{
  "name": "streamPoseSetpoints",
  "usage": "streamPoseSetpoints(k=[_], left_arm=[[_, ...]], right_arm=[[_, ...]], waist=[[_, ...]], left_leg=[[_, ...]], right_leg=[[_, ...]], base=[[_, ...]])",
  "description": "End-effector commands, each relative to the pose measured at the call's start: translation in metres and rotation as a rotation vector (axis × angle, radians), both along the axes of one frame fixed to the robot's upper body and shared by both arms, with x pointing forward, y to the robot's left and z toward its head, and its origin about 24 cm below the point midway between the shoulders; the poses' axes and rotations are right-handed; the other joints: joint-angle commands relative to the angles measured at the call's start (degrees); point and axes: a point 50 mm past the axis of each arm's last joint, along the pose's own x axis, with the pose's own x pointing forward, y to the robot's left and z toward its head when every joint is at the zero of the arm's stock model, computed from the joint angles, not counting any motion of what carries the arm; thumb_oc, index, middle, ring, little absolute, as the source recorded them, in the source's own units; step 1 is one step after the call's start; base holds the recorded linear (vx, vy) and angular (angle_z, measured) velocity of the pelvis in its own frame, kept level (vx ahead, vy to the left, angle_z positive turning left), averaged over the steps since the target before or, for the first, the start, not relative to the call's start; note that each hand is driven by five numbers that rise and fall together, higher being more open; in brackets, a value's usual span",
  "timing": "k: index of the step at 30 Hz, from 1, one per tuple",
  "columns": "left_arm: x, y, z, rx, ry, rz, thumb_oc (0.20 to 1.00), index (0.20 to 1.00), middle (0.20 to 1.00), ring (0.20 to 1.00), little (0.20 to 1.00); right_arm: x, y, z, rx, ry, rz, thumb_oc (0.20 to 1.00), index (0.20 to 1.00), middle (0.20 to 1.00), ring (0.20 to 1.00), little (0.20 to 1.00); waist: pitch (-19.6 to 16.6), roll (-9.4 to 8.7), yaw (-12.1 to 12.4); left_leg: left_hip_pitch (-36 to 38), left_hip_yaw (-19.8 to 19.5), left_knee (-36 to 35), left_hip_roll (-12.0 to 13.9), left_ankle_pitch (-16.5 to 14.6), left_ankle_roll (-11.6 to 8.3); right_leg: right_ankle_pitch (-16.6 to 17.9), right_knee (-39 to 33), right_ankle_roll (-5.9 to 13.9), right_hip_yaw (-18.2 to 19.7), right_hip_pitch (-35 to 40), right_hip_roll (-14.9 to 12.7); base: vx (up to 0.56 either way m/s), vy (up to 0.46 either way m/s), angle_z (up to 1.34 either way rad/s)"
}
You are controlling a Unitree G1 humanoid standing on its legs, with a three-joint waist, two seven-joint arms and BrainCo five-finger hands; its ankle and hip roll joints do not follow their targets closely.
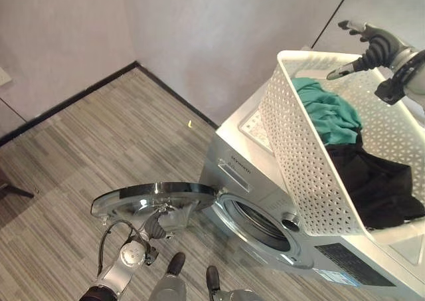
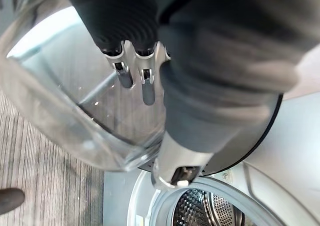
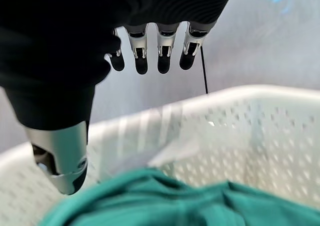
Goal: Grab the laundry basket,head to the washer,open it,put in the laundry and shut it.
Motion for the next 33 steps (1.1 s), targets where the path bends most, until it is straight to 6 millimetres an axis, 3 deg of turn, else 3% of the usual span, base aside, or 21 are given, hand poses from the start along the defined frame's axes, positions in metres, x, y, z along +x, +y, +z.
streamPoseSetpoints(k=[1,12,19,23,33], left_arm=[[-0.004,-0.003,0.000,0.010,0.001,-0.050,1.000,1.000,1.000,1.000,1.000],[-0.005,-0.005,0.000,0.017,-0.003,-0.064,1.000,1.000,1.000,1.000,1.000],[-0.003,-0.008,0.003,-0.007,-0.020,-0.053,1.000,1.000,1.000,1.000,1.000],[-0.006,-0.007,0.001,-0.001,-0.005,-0.064,1.000,1.000,1.000,1.000,1.000],[-0.003,-0.013,0.003,-0.014,-0.012,-0.087,1.000,1.000,1.000,1.000,1.000]], right_arm=[[-0.021,-0.023,0.033,-0.088,-0.074,-0.076,1.000,1.000,1.000,1.000,1.000],[-0.060,-0.036,0.031,-0.176,-0.018,-0.037,1.000,1.000,1.000,1.000,1.000],[-0.070,-0.035,0.024,-0.187,-0.005,-0.008,1.000,1.000,1.000,1.000,1.000],[-0.070,-0.036,0.016,-0.185,0.020,-0.007,1.000,1.000,1.000,1.000,1.000],[-0.040,-0.030,0.003,-0.141,0.028,-0.027,1.000,1.000,1.000,1.000,1.000]], waist=[[-1.7,-1.75,0.5],[-1.8,-2.27,-1.7],[-2.1,-1.99,-3.1],[-2.1,-2.08,-3.0],[-1.1,-1.79,-1.1]], left_leg=[[-2.2,-0.4,-1.0,3.4,-0.9,-1.45],[-1.5,-0.7,-1.6,4.1,-1.4,-1.82],[-1.2,-0.4,-1.8,4.4,-1.8,-1.91],[-0.9,-0.3,-1.8,4.5,-2.1,-1.83],[-1.3,-0.4,-1.8,4.2,-2.1,-1.49]], right_leg=[[-2.8,2.9,3.80,-1.2,-2.9,-6.6],[-3.2,2.8,3.80,-2.0,-2.7,-6.5],[-3.3,2.8,3.84,-2.1,-2.8,-6.6],[-3.4,2.9,3.82,-1.9,-2.8,-6.6],[-3.2,2.4,3.78,-2.0,-3.2,-6.7]], base=[[0.01,-0.011,0.16],[0.01,0.001,0.06],[0.00,0.009,-0.04],[0.00,0.000,0.00],[0.00,0.000,0.00]])
